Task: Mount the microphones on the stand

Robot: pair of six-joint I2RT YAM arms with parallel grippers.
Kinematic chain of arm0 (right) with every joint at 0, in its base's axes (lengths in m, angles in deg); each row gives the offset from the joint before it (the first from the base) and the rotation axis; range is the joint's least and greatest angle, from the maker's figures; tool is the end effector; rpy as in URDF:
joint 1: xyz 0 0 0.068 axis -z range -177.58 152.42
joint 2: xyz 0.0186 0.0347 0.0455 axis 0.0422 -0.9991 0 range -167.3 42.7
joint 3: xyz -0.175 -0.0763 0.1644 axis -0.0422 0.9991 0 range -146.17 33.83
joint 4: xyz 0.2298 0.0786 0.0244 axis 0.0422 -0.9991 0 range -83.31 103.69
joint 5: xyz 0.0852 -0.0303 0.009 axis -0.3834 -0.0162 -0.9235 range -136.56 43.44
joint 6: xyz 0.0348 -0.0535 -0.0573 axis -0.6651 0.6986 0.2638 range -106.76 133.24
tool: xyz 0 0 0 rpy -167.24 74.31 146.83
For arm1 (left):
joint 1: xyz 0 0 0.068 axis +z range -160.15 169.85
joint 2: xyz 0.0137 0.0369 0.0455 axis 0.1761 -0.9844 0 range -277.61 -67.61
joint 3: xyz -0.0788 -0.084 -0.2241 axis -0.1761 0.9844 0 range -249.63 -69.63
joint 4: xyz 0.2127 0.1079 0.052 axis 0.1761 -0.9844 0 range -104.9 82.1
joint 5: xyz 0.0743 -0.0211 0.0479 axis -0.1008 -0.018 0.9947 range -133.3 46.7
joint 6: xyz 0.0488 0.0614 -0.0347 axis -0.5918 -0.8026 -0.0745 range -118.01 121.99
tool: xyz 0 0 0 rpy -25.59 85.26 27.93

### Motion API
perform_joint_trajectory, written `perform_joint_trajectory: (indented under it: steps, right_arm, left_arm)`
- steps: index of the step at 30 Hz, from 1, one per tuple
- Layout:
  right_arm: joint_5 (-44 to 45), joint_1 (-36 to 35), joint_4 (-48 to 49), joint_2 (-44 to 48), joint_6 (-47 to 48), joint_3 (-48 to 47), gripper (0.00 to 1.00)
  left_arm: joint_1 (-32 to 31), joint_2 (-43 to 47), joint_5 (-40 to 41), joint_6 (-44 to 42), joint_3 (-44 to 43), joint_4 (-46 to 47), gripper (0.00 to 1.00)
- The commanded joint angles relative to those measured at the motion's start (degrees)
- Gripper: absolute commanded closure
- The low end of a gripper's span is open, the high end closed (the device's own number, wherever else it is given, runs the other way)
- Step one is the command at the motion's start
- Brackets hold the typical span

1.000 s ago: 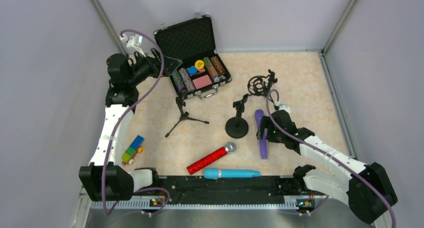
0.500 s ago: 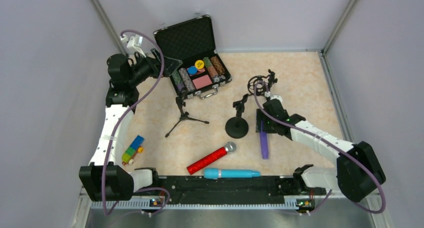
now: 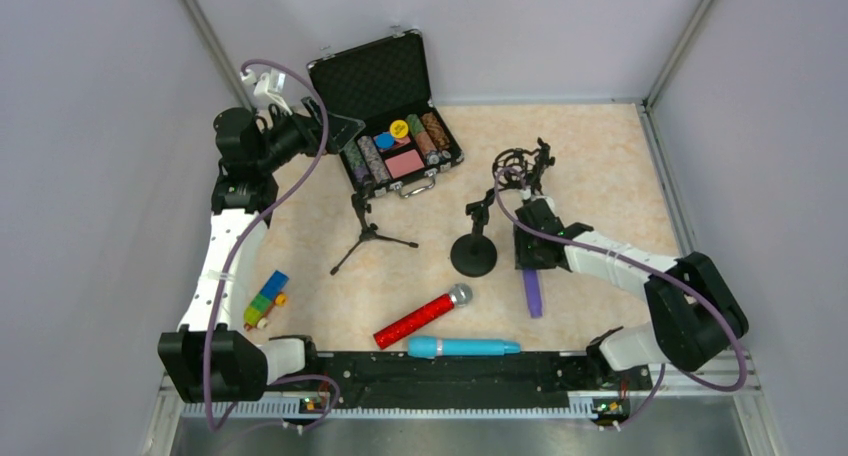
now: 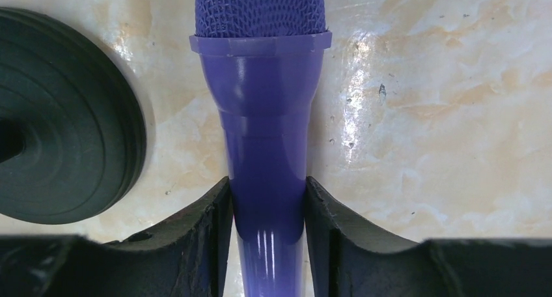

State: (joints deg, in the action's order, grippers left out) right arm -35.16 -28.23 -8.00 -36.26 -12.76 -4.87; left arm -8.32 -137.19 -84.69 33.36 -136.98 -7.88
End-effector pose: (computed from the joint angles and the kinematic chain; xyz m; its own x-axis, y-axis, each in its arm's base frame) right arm 0.2269 0.1171 0.1202 -0.8664 -0.0140 -0.4991 -0.0445 0.9978 0.0494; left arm 0.2960 -0.0406 0.3868 -0.3642 -0.4024 -0.8399 0.5233 0.6575 -0.5420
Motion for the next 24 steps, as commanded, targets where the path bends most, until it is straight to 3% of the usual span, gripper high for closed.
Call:
perform_joint_trajectory:
  steps: [1, 6, 13, 15, 19, 24]
  right_arm:
    - [1.4, -0.8, 2.4, -1.1, -1.0, -0.9, 0.61]
    - [2.4, -0.7, 2.1, 1.9, -4.2, 2.2, 0.69]
    - [1.5, -0.8, 1.6, 10.3, -6.9, 7.0, 0.68]
    - [1.3, -0.7, 1.7, 11.8, -6.2, 7.6, 0.62]
    - [1.9, -0.7, 0.9, 12.2, -5.1, 7.0, 0.36]
    - [2.2, -0.8, -0.1, 10.1, -3.2, 5.3, 0.3]
  left_arm:
    - [-0.1, 1.8, -1.0, -0.3, -0.2, 3.1, 0.01]
    - [-0.1, 2.1, 0.1, -1.3, -0.7, 1.5, 0.01]
    - [-0.1, 2.6, 0.3, -1.5, -0.6, 1.5, 0.01]
    - [-0.1, 2.8, 0.0, -1.3, -0.4, 1.9, 0.01]
    - [-0.2, 3.1, 0.3, -1.5, -0.1, 2.2, 0.01]
    - [-0.1, 3.0, 0.2, -1.3, -0.1, 2.3, 0.01]
